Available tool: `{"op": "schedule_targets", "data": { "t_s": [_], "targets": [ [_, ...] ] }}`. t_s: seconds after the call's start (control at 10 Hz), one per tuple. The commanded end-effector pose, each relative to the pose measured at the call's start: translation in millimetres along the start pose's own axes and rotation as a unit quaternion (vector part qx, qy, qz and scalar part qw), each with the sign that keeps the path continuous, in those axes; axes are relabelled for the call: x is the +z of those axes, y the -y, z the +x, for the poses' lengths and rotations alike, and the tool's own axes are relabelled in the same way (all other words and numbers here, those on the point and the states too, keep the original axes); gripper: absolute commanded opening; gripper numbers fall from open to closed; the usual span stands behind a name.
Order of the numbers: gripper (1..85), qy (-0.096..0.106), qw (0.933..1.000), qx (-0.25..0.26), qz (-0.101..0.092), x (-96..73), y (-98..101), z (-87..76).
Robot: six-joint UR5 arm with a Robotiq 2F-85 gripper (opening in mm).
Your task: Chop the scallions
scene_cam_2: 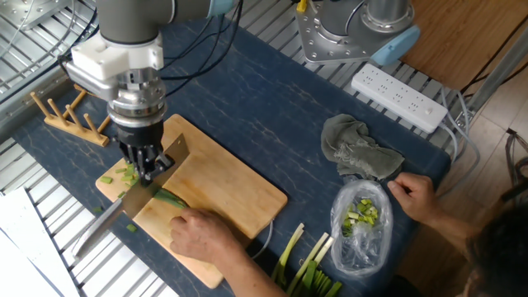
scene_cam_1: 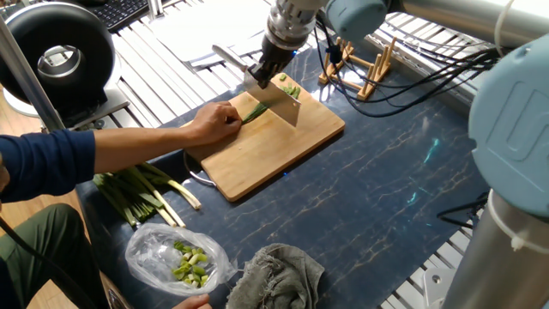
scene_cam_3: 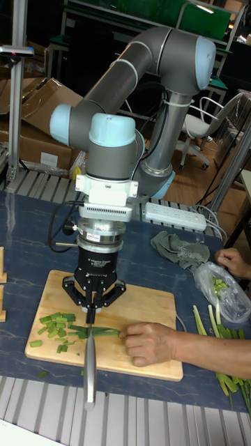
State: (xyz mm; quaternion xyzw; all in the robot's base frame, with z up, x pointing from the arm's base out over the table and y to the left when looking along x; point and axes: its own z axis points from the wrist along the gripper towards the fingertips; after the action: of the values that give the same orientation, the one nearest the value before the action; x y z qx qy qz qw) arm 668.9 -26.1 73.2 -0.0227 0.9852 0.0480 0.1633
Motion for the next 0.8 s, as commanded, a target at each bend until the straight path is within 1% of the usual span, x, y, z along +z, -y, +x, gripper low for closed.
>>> {"op": "schedule_targets", "data": {
  "t_s": [0.0,0.2,0.3,0.5,0.6,0.7],
  "targets": [
    [1.3,0.012,0.9998,0.013,-0.002,8.2,-8.5,-18.7],
    [1.3,0.014,0.9998,0.014,-0.002,10.4,-9.0,-21.5],
    [1.3,0.011,0.9999,0.012,-0.004,7.4,-7.9,-21.1],
    [1.3,0.001,0.9999,0.008,-0.008,-4.1,-5.4,-14.0],
    [1.3,0.002,0.9999,0.004,-0.009,-5.0,-0.9,-10.2],
    [1.3,0.008,0.9999,0.004,-0.009,-1.7,-1.3,-10.0]
  ]
}}
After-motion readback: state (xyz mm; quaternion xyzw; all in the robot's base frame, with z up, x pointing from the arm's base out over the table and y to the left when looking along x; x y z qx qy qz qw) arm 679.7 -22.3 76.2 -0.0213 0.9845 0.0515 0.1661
